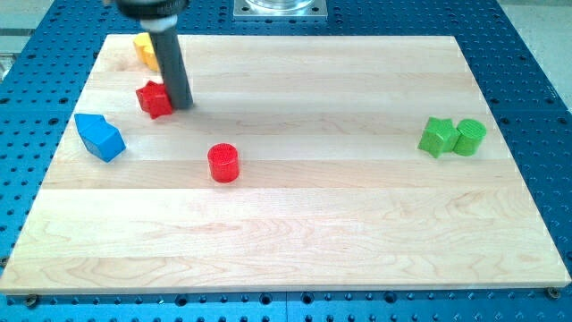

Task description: Place the yellow blocks above the red circle

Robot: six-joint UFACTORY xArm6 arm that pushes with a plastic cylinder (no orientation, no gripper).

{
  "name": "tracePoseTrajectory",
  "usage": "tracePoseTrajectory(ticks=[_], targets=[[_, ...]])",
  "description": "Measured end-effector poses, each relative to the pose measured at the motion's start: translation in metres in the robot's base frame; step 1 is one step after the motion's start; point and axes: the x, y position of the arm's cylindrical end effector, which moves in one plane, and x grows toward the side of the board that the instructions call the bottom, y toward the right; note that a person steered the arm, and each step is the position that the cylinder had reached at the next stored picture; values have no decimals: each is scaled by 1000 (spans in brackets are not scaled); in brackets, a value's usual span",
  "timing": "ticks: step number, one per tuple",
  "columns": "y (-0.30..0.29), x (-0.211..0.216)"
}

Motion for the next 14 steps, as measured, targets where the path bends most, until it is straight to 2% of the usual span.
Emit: tracePoseTrajectory(ticks=[1, 2, 5, 6, 7, 8, 9, 10, 11, 12, 13, 14], targets=[[20, 42], [12, -1], [-148, -103], [-141, -120], [-83, -100], [-35, -34], [-37, -41], [-61, -87], [-41, -119], [16, -74], [49, -18], [47, -103]])
